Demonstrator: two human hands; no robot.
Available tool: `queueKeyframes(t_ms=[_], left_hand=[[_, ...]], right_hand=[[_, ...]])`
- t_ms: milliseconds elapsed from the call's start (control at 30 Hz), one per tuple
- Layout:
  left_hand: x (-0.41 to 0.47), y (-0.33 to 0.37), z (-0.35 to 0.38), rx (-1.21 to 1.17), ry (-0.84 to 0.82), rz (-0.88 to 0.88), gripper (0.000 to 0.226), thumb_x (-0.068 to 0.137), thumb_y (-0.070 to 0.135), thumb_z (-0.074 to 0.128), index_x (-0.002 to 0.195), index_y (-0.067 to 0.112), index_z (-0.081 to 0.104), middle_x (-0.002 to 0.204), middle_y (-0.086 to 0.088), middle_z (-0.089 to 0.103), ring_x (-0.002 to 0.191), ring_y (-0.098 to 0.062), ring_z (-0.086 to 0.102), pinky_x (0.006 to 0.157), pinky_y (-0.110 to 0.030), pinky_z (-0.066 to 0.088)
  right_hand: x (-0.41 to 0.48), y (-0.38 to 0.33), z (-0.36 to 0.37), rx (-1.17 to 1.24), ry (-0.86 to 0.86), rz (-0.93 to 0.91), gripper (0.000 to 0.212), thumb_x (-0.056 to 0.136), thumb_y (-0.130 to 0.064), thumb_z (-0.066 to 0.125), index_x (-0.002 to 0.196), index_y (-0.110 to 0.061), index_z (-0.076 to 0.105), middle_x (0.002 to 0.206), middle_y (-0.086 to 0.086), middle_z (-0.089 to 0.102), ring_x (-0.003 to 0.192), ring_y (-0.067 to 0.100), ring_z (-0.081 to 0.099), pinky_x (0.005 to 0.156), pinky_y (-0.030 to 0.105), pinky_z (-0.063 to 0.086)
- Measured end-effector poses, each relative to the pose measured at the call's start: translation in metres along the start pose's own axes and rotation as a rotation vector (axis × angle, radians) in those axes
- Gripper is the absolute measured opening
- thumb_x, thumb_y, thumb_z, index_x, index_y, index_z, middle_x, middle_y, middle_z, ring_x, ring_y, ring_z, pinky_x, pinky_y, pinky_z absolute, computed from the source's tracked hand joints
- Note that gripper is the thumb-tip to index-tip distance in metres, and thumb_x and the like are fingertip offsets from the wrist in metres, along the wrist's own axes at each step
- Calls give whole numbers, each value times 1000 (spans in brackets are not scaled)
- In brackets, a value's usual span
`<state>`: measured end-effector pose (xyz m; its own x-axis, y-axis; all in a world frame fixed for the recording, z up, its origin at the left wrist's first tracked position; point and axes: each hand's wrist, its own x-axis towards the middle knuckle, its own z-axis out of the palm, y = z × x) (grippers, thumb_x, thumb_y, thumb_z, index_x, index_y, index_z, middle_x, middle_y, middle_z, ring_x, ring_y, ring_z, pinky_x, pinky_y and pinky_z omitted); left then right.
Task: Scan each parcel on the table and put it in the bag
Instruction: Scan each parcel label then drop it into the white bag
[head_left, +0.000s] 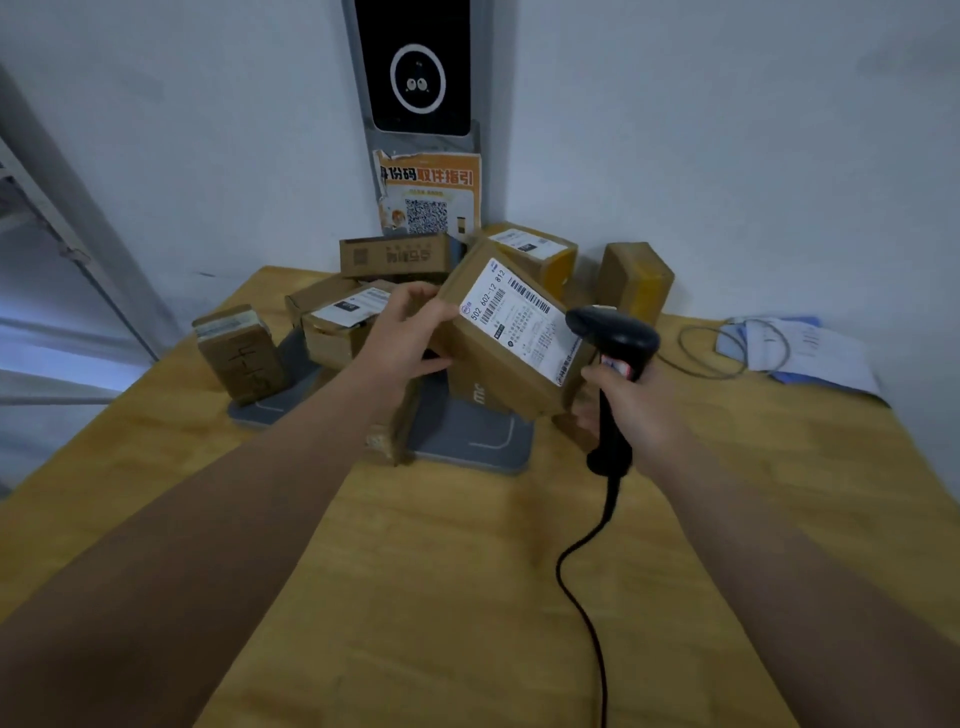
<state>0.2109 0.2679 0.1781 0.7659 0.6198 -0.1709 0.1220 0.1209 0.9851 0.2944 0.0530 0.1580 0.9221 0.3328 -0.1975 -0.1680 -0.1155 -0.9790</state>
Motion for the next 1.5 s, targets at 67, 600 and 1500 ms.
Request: queueKeyframes(t_ms=[67, 600, 1500], left_hand=[[-6, -7, 0, 37, -38, -8, 28, 87, 25, 64, 114, 29, 56, 124, -2, 54, 114, -22, 53, 89, -43, 56], [-38, -100, 30, 337, -339, -107, 42, 86, 24, 70, 126, 30, 60, 116, -1, 59, 97, -10, 59, 73, -21, 49], [-23, -112, 16, 313, -262, -126, 44, 88, 23, 67, 130, 27, 58, 118, 3, 62, 105, -11, 59, 89, -34, 54]], right_hand=[[-8, -1, -9, -142, 44, -55, 19, 88, -12, 62, 105, -9, 57, 75, 13, 66, 58, 22, 62, 55, 32, 55], [-98, 73, -45, -458, -31, 40, 18, 84, -18, 68, 74, -6, 58, 57, 5, 50, 50, 16, 48, 50, 28, 42], [-128, 108, -41, -360, -59, 14, 21, 90, -10, 61, 80, 8, 58, 58, 11, 52, 41, 6, 48, 42, 12, 40]])
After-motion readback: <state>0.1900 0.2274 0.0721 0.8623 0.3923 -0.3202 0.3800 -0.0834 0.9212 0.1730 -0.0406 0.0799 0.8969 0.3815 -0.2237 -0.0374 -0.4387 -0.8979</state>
